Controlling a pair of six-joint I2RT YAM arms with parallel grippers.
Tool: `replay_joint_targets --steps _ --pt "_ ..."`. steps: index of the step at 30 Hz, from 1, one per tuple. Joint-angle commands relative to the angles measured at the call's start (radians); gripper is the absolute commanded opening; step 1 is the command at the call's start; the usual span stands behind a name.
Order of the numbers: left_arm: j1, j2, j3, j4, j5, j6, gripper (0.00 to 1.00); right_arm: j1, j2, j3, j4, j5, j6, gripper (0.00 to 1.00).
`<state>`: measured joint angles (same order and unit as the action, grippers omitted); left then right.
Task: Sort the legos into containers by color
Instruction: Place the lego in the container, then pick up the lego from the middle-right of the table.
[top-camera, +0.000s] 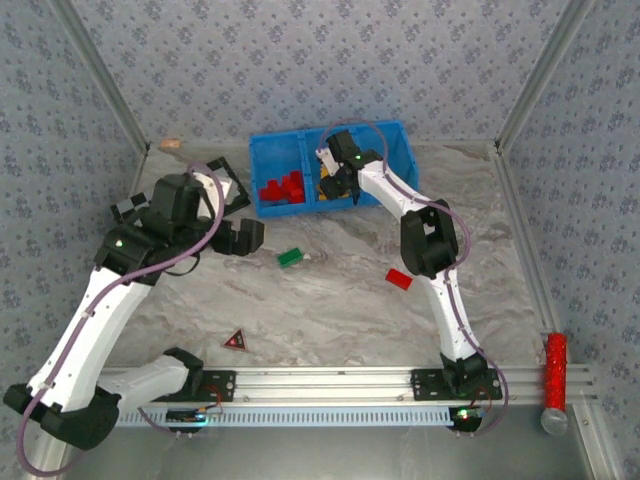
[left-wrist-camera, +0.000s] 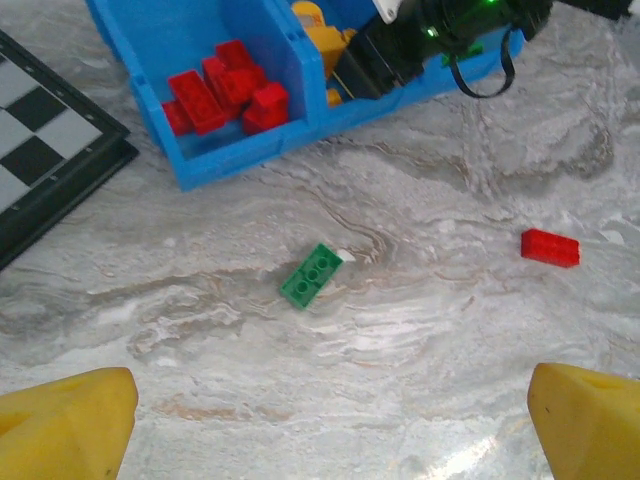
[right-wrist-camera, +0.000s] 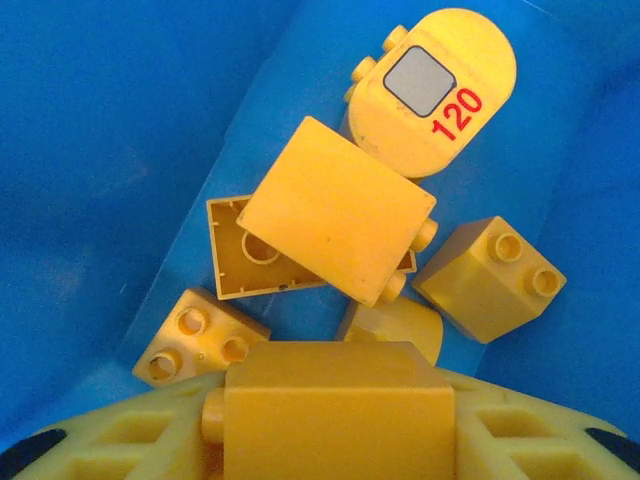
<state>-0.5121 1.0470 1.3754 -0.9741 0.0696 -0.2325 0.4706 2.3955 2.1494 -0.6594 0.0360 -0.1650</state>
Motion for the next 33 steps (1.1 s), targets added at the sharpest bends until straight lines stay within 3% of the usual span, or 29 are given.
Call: replay_joint_targets --steps 1,7,14,18,26,33 --pt "-0.057 0.024 -0.007 -0.004 -0.008 -0.045 1.00 -0.007 -0.047 -0.012 -0.006 -0.007 -0.022 0.55" --pt "-0.211 0.073 -0.020 0.035 -0.065 -0.084 1.00 -0.016 -0.136 -0.054 0.001 -0.021 -0.027 0.60" --pt "-0.358 0.162 -0.105 0.157 -0.011 0.145 1.00 -0.030 -0.293 -0.058 -0.042 -0.061 -0.016 0.62" --pt "-0.405 0.288 -0.093 0.263 0.036 0.186 1.00 -0.032 -0.407 -0.050 -0.109 -0.083 -0.003 0.67" --pt "-0.504 0.627 0.068 0.389 0.061 0.235 1.00 -0.062 -0.676 -0.172 -0.199 -0.093 0.017 0.78" --pt "-0.549 0.909 0.347 0.271 0.029 0.063 1.00 -0.147 -0.874 -0.305 -0.239 -0.087 0.077 0.88"
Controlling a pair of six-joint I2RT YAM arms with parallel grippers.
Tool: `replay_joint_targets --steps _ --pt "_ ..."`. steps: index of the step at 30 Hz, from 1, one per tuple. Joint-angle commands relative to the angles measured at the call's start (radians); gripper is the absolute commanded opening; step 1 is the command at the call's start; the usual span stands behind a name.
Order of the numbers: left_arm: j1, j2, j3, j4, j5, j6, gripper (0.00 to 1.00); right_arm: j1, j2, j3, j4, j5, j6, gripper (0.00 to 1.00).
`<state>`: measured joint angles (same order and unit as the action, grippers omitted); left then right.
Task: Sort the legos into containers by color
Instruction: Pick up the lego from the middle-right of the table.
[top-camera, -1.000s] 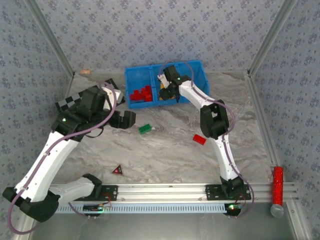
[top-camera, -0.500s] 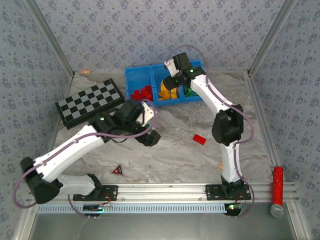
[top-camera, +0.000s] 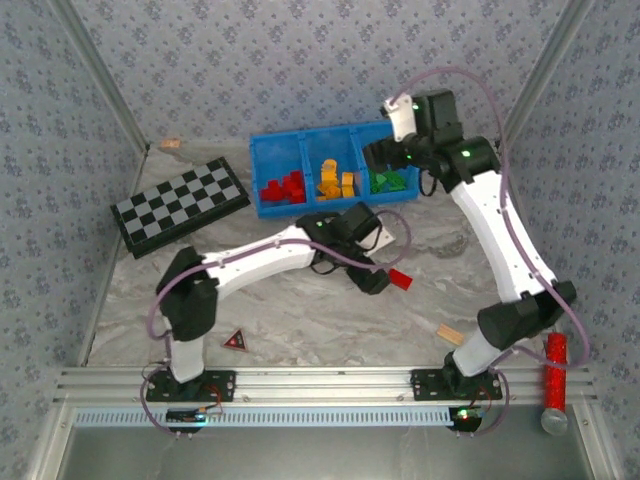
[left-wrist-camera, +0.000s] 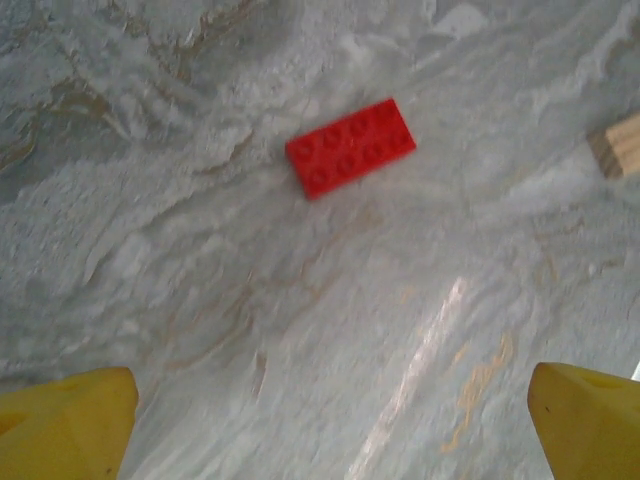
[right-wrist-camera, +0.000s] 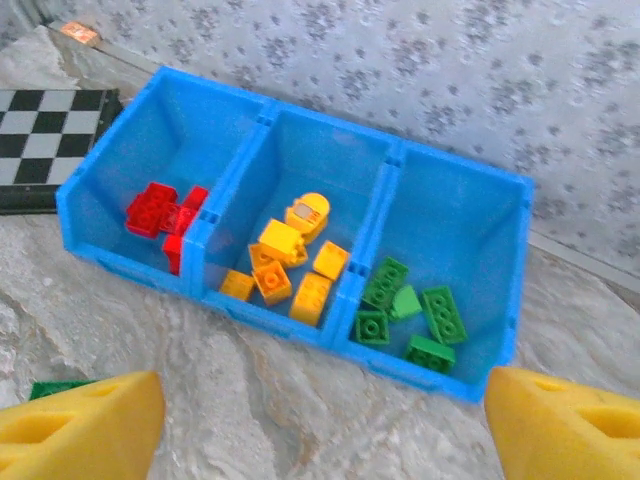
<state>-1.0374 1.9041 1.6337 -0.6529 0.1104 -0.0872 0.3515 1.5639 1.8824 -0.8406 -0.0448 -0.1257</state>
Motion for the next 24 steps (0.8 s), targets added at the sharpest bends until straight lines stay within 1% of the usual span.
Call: replay_joint_targets --steps 1,3,6,10,16,24 --pt "-0.036 0.085 0.122 -0.072 -0.032 -0.105 1.00 -0.045 -0.060 -0.052 -0.066 -0.012 0.051 0.93" --pt "-0.058 0.143 0.184 -0.108 -0.072 -0.152 1.00 -0.079 -0.075 -0.054 -0.107 -0.050 0.071 1.00" --pt "-0.080 0.209 0.244 -0.134 -0.101 -0.221 1.00 -0.128 -0.091 -0.063 -0.145 -0.087 0.108 1.00" --pt "-0.099 0.278 0.306 -0.146 -0.114 -0.292 1.00 -0.194 -0.137 -0.120 -0.125 -0.158 0.161 1.00" --pt "-0.113 0.360 0.381 -0.148 -0.159 -0.343 1.00 -0.258 -0.172 -0.145 -0.144 -0.233 0.196 1.00" --pt "-0.113 0.467 0.491 -0.166 -0.183 -0.367 1.00 -0.298 -0.233 -0.185 -0.144 -0.285 0.208 1.00"
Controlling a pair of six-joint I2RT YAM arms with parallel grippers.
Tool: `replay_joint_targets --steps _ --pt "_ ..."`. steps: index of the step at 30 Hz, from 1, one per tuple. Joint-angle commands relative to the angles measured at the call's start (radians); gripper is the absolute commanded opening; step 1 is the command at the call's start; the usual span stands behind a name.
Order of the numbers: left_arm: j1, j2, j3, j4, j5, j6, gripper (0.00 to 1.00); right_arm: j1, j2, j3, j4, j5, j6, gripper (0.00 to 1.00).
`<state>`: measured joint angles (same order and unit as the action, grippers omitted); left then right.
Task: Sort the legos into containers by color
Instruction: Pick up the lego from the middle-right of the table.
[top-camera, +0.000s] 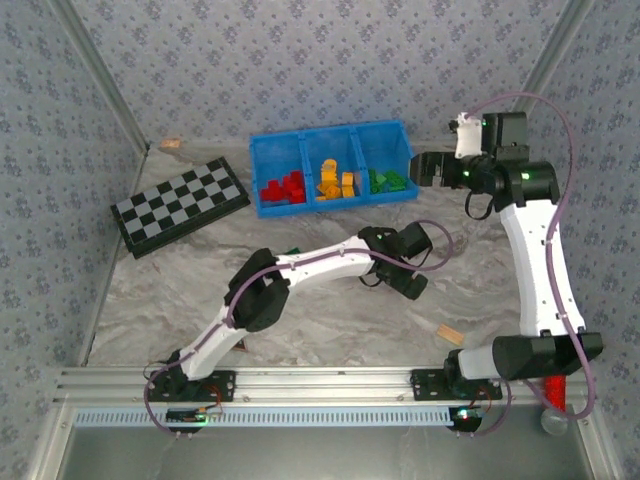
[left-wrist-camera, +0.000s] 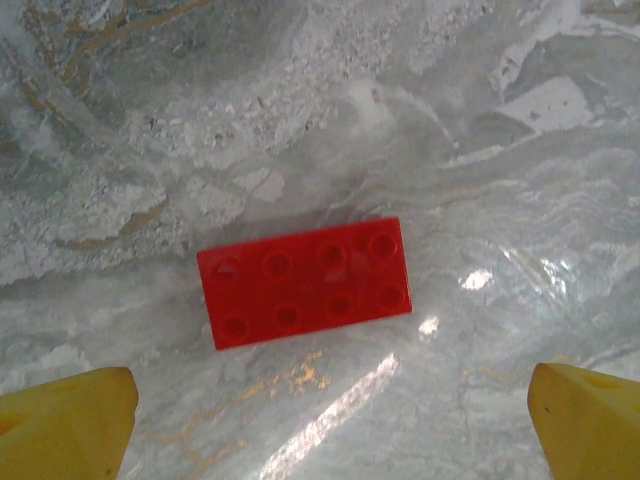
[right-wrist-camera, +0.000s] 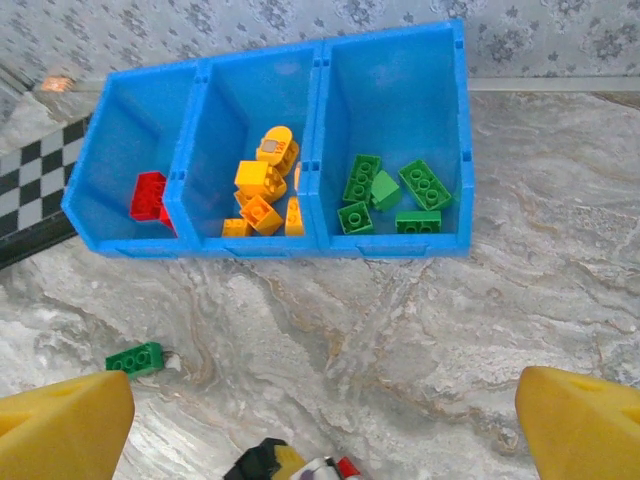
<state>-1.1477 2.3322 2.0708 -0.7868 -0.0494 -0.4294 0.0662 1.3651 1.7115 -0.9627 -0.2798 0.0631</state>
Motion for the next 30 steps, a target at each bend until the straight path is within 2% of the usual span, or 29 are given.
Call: replay_joint_targets --steps 1,6,20,30 --pt "-0.003 0.050 0.064 -0.034 -0.022 -0.026 1.00 -0.016 -0.043 -0.020 -0.022 -0.056 0.020 1.00" --pt "-0.003 0.104 0.125 -0.056 -0.037 -0.029 1.00 -0.035 -0.071 -0.033 -0.036 -0.104 0.020 1.00" --pt "0.004 0.229 0.264 -0.100 -0.063 -0.047 0.99 -0.043 -0.133 -0.099 -0.015 -0.121 0.034 1.00" --pt "0.024 0.242 0.221 -0.108 -0.050 -0.081 0.79 -0.050 -0.146 -0.121 -0.009 -0.107 0.029 1.00"
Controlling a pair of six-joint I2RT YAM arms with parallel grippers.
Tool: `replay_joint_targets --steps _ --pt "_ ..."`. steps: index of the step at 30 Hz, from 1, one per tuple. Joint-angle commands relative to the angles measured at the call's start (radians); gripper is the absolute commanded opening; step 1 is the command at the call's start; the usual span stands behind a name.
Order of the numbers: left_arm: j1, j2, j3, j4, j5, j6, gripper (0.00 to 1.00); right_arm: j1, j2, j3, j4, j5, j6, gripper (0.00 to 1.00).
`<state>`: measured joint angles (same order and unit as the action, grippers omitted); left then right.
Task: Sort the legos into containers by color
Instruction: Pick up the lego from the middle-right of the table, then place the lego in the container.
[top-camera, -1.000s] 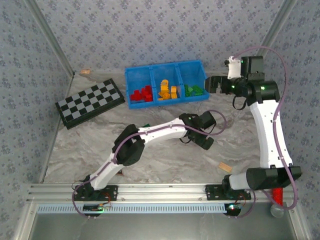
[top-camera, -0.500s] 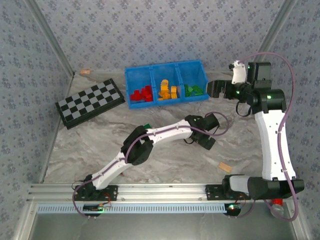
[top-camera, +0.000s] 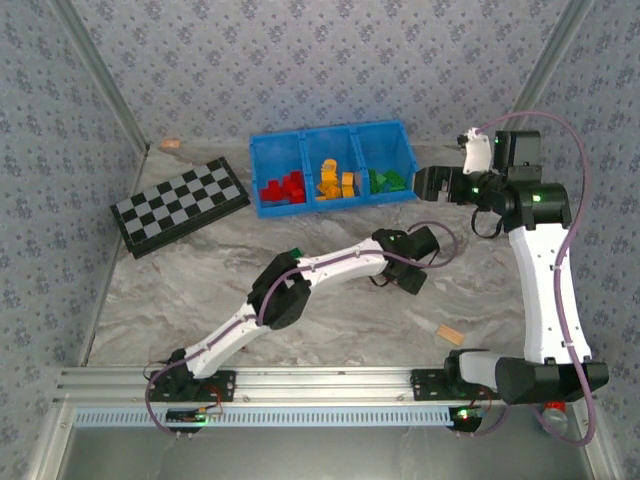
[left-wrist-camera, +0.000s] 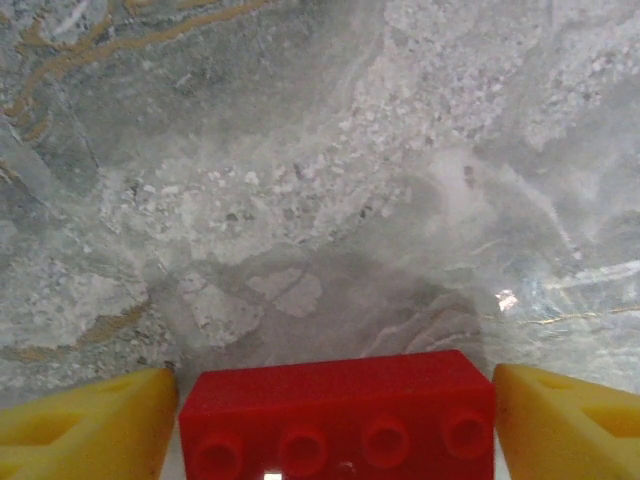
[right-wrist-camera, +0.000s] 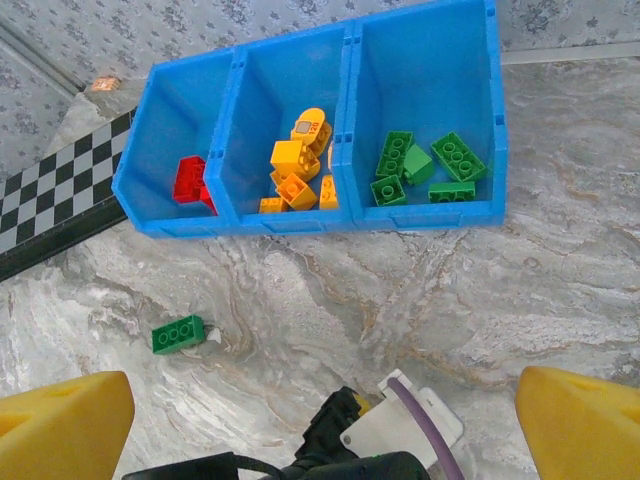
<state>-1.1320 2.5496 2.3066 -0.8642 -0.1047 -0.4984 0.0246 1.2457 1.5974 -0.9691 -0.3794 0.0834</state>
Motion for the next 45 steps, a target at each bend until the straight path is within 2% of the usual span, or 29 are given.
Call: replay_joint_targets --steps 1,9,15,20,25,28,29,33,40,45 --pt "0.011 0.022 -0.027 -0.026 0.003 -0.012 0.78 -0.008 -0.028 -0.007 -0.001 -0.006 0.009 1.00" --pt "0.026 -0.063 -0.223 0.049 -0.020 -0.027 0.68 -0.015 -0.058 -0.019 0.000 -0.003 0.000 1.00" --pt "0.055 -0.214 -0.350 0.068 -0.063 0.018 0.63 -0.017 -0.154 -0.130 0.090 -0.025 -0.014 1.00" --pt "0.132 -0.396 -0.461 0.089 -0.073 0.066 0.62 -0.014 -0.281 -0.297 0.247 -0.082 -0.046 1.00" --pt "0.235 -0.540 -0.483 0.072 -0.079 0.136 0.62 0.016 -0.383 -0.446 0.395 -0.230 -0.105 1.00" --pt "0.300 -0.593 -0.471 0.065 -0.059 0.174 0.62 0.108 -0.454 -0.530 0.451 -0.341 -0.311 1.00" --pt "0.322 -0.602 -0.465 0.062 -0.057 0.185 0.62 0.152 -0.485 -0.560 0.467 -0.342 -0.376 1.00" --pt "0.423 -0.605 -0.443 0.063 -0.046 0.232 0.62 0.362 -0.565 -0.666 0.548 -0.192 -0.554 1.00" --pt "0.572 -0.519 -0.378 0.097 -0.035 0.273 0.62 0.628 -0.439 -0.621 0.427 0.027 -0.736 1.00" --pt "0.637 -0.440 -0.283 0.092 -0.034 0.286 0.62 0.744 -0.326 -0.603 0.402 0.137 -0.818 1.00"
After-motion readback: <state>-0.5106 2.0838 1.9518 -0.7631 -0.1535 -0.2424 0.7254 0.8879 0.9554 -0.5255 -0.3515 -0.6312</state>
